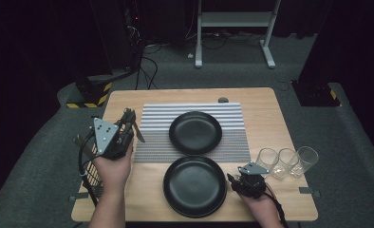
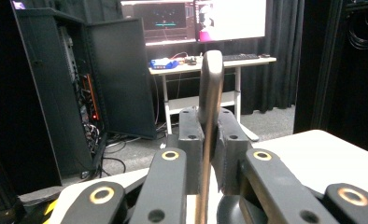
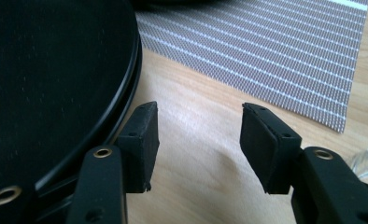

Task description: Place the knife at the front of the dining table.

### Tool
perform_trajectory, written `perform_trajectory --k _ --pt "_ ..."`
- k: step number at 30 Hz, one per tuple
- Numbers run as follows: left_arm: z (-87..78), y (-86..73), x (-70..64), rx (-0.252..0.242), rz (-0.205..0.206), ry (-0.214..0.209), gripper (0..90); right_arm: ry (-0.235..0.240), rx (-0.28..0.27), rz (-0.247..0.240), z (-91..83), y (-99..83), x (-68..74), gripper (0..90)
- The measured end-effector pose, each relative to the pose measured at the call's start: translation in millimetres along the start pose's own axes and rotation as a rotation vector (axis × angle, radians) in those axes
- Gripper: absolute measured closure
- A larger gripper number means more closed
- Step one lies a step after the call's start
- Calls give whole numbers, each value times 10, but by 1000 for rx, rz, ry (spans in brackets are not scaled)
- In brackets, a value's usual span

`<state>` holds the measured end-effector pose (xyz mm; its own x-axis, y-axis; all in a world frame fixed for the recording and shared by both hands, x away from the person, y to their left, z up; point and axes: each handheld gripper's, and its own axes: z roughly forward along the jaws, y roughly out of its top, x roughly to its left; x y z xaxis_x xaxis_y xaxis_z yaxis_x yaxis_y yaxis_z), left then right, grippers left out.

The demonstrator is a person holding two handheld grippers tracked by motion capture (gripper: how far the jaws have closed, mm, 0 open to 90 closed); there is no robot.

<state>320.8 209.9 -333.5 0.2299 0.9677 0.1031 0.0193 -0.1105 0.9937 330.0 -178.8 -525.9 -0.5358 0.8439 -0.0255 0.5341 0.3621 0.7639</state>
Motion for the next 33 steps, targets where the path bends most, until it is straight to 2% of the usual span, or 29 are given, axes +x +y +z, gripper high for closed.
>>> perform_trajectory --k 5,8,11,12,22,28,33 --pt "55 5 -40 5 -9 -5 830 8 -8 -16 16 -40 26 475" --pt "73 35 -82 2 -4 -11 830 -13 -25 -56 21 -56 56 489" --pt "73 51 -93 0 -1 -14 830 -16 -35 -46 9 -69 37 491" --pt "79 62 -99 1 0 -15 830 -9 -38 -27 2 -75 12 490" --pt "137 69 -144 5 -6 -39 830 -8 -37 -38 20 -66 5 481" --pt "196 33 -204 20 -9 -53 830 -15 -36 -31 0 -94 -19 478" --pt "274 -35 -239 56 -27 -81 830 -9 -38 -16 -10 -98 -39 475"
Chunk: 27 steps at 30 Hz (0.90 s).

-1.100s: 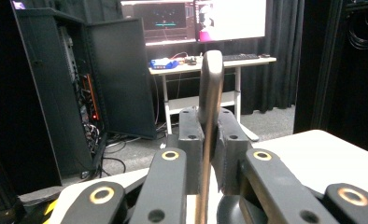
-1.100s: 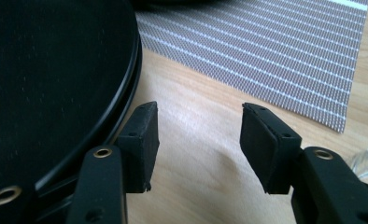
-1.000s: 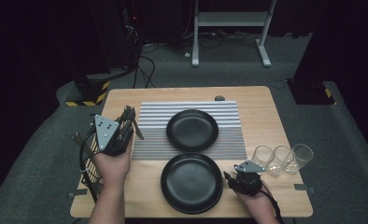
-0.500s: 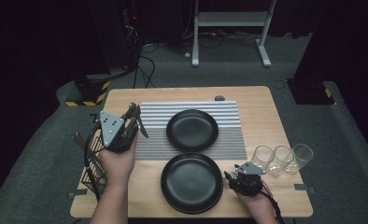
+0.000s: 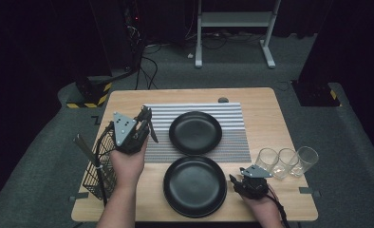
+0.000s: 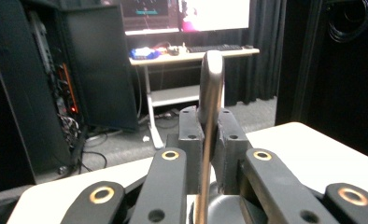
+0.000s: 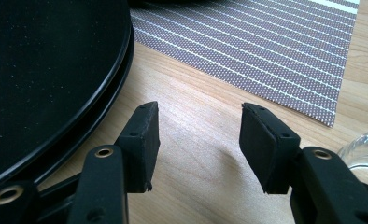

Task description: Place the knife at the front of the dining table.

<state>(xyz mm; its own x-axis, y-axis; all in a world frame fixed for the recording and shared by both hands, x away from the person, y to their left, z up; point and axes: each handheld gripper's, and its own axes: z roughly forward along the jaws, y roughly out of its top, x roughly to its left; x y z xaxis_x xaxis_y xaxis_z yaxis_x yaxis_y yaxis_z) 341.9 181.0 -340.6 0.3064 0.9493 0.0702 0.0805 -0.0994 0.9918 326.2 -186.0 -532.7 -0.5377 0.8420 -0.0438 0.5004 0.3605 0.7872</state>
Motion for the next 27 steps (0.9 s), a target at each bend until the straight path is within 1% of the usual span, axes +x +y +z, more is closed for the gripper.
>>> perform_trajectory --k 1,7,8,9,10,12,14,17,19,27 --pt "12 -13 -3 3 -6 -6 830 2 0 1 -2 1 1 475" --pt "87 -88 -19 31 -8 -13 830 7 -2 -5 -2 1 12 474" --pt "117 -123 -20 42 -13 -10 830 7 -1 -4 -1 0 10 474" --pt "117 -123 -20 42 -13 -10 830 7 -1 -4 -1 0 10 474" --pt "149 -157 -23 58 -11 -4 830 9 -2 -2 -2 1 2 474" --pt "163 -174 -27 63 -10 -1 830 9 -4 -3 -3 2 -1 474" --pt "203 -218 -34 78 -16 4 830 11 -1 0 0 -1 -2 474" --pt "227 -246 -45 83 -18 6 830 14 0 -1 7 -3 -5 474" --pt "264 -295 -61 97 -19 10 830 14 -1 1 7 -3 -4 474" --pt "320 -404 -82 123 -27 7 830 13 7 5 20 -18 -9 466"
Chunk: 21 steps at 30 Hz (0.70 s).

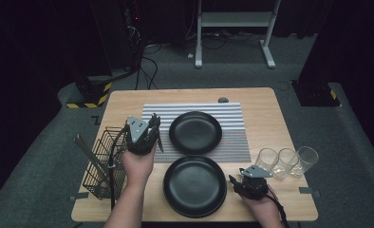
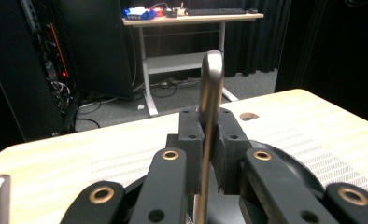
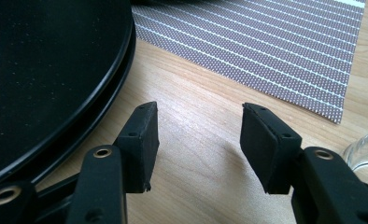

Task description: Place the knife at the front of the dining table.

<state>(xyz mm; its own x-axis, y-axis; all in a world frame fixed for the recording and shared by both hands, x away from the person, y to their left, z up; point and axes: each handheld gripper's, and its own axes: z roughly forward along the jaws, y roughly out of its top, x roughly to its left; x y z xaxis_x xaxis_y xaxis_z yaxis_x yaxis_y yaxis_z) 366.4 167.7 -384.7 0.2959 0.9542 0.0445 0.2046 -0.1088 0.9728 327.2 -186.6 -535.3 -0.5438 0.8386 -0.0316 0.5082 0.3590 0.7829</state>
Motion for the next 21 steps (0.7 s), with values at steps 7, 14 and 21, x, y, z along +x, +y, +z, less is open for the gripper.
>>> perform_trajectory --k 7,14,21 --pt "74 -84 -11 19 -13 0 829 -9 -7 -4 7 22 -19 458" --pt "123 -138 -1 33 -14 12 829 -6 15 -9 42 17 -15 456" --pt "146 -157 3 35 -15 17 830 -9 25 -9 51 19 -8 455"
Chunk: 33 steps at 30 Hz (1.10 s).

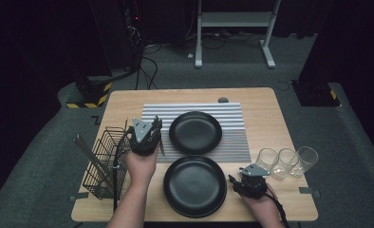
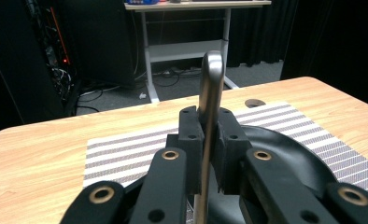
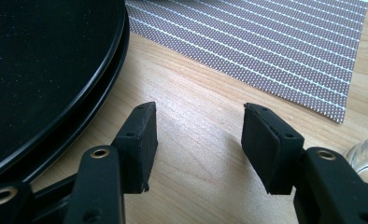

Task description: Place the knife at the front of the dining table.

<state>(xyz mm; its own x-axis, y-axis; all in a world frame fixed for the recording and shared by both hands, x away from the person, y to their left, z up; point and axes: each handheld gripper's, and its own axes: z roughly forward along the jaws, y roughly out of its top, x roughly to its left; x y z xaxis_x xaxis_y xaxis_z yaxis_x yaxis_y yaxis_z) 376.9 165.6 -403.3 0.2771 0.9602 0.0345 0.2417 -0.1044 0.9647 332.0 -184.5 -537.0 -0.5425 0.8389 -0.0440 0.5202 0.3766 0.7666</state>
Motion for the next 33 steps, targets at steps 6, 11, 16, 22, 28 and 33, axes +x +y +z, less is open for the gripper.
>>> perform_trajectory --k 6,11,16,22,28,33 --pt "19 10 29 6 0 9 829 8 15 7 12 4 -6 446" --pt "47 20 29 9 1 11 829 14 18 18 14 5 -18 442" --pt "100 41 41 17 -3 15 827 15 18 17 14 5 -18 442" --pt "182 74 53 32 -1 7 827 16 18 18 14 5 -18 441" --pt "291 109 32 47 2 6 827 17 18 16 15 4 -19 439" --pt "362 126 16 56 4 7 828 18 19 18 14 5 -19 439"
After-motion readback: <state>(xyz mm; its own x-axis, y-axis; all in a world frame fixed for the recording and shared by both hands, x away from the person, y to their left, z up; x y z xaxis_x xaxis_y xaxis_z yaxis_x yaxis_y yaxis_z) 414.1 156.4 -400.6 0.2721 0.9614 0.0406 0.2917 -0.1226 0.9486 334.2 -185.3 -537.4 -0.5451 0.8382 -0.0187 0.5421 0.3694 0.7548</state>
